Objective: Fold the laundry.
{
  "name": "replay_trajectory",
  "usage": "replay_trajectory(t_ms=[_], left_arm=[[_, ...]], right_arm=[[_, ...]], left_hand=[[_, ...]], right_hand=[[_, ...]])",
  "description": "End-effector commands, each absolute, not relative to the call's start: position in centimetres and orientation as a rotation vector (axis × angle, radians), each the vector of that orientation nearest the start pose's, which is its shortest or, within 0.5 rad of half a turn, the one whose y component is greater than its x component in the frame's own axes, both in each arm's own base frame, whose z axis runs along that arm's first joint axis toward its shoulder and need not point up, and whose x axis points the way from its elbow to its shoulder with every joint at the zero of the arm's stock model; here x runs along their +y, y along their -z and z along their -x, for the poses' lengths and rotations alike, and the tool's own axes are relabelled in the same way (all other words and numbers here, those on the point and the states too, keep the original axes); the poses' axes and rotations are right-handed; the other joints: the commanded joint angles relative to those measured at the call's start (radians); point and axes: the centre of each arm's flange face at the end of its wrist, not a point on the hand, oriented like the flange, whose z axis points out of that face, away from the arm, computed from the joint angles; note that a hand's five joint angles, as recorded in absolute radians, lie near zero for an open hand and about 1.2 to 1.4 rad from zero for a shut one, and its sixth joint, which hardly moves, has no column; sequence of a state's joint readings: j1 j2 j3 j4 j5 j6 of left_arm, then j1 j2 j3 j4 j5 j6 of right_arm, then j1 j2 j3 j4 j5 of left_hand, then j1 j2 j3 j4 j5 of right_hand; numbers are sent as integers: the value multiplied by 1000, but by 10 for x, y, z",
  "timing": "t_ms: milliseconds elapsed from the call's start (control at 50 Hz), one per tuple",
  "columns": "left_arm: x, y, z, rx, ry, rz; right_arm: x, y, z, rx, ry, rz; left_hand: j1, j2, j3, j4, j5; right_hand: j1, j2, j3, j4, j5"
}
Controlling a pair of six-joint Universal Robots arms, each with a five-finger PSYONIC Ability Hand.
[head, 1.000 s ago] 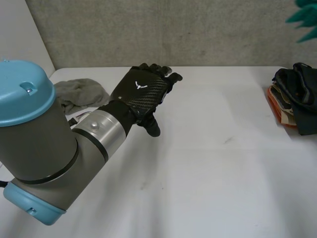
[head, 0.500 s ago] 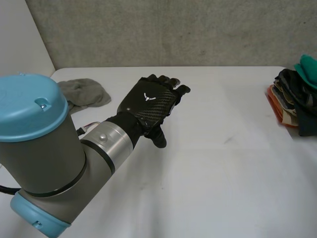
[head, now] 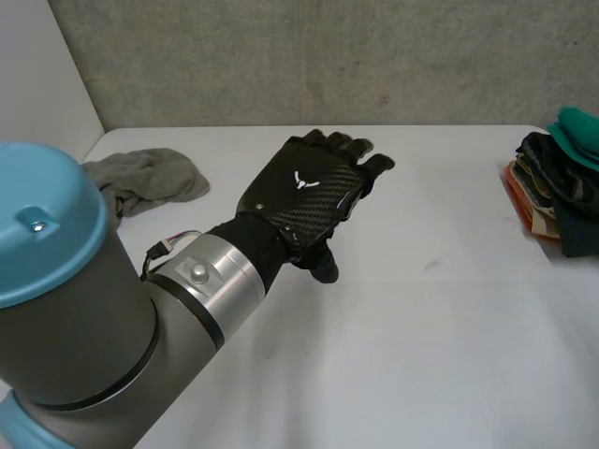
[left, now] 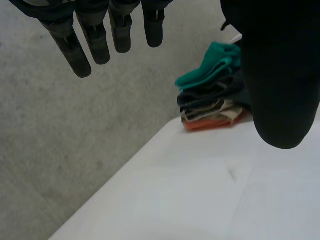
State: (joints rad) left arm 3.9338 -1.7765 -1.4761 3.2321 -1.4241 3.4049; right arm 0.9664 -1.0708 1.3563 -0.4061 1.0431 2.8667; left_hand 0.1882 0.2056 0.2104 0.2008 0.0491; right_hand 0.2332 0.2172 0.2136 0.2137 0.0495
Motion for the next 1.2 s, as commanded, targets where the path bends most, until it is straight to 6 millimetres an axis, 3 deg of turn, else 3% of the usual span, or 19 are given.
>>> replay_trajectory(t_ms=[20,100,160,200,300,320,340,440,460,520,560,620,640,720,840,940,1100,1180,1200], left_arm=[[-138,-298,350,2094,2577,-1552],[-138,-309,348,2057,2668,-1516],[-140,-317,345,2054,2732,-1462],[-143,-321,343,2056,2757,-1430],[-176,-332,322,2041,2771,-1242],[-182,-333,319,2039,2768,-1212],[-189,-334,314,2037,2763,-1173],[-260,-336,264,2002,2662,-860],[-272,-333,255,2008,2636,-818],[-322,-307,223,2073,2496,-694],[-357,-283,203,2112,2395,-637],[-388,-258,186,2138,2295,-620],[-405,-238,180,2150,2227,-639],[-437,-186,170,2142,2067,-744],[-480,-140,149,2058,1977,-812],[-498,-116,149,2044,1982,-820],[-519,-102,147,1991,2016,-799],[-520,-93,148,1999,2012,-802],[-521,-92,148,1994,2014,-803]], right_arm=[[-422,-272,117,2600,2766,192],[-415,-305,99,2477,2895,210],[-411,-325,56,2253,2917,257],[-404,-332,13,2084,2856,312],[-372,-334,-62,1828,2735,536],[-355,-328,-86,1773,2683,621],[-349,-324,-95,1755,2656,653],[-304,-289,-159,1653,2395,867],[-289,-276,-178,1639,2295,933],[-263,-251,-201,1677,2144,1051],[-257,-237,-205,1732,2081,1103],[-251,-210,-208,1868,1956,1197],[-249,-203,-208,1895,1932,1226],[-243,-182,-212,1988,1848,1298],[-240,-168,-211,2046,1812,1290],[-238,-163,-209,2048,1822,1285],[-238,-158,-207,2048,1840,1279],[-238,-159,-207,2048,1847,1278],[-238,-159,-207,2050,1847,1278]], left_hand=[[-14,-31,-36,-26,-49],[-14,-31,-36,-26,-49],[-14,-31,-36,-26,-49],[-14,-31,-36,-26,-49],[-14,-31,-36,-26,-49],[-14,-31,-36,-26,-49],[-14,-31,-36,-26,-49],[-14,-31,-36,-26,-49],[-14,-31,-36,-26,-49],[-14,-31,-36,-26,-49],[-13,-30,-35,-25,-48],[-10,-27,-32,-23,-45],[-10,-27,-32,-23,-45],[-4,-21,-26,-17,-40],[31,14,9,19,-4],[110,93,88,98,75],[357,339,334,344,321],[740,723,718,728,705],[1032,1015,1010,1020,997]], right_hand=[[-59,-43,-39,-39,-49],[-59,-43,-39,-39,-49],[-59,-43,-39,-39,-49],[-59,-43,-39,-39,-49],[-59,-43,-39,-39,-49],[-59,-43,-39,-39,-49],[-59,-43,-39,-39,-49],[-59,-43,-39,-39,-49],[-59,-43,-39,-39,-49],[-59,-43,-39,-39,-49],[-59,-43,-39,-39,-49],[-59,-43,-39,-39,-49],[-59,-43,-39,-39,-49],[-59,-43,-39,-39,-49],[-59,-43,-39,-39,-49],[-59,-43,-39,-39,-49],[-59,-43,-39,-39,-49],[-59,-43,-39,-39,-49],[-59,-43,-39,-39,-49]])
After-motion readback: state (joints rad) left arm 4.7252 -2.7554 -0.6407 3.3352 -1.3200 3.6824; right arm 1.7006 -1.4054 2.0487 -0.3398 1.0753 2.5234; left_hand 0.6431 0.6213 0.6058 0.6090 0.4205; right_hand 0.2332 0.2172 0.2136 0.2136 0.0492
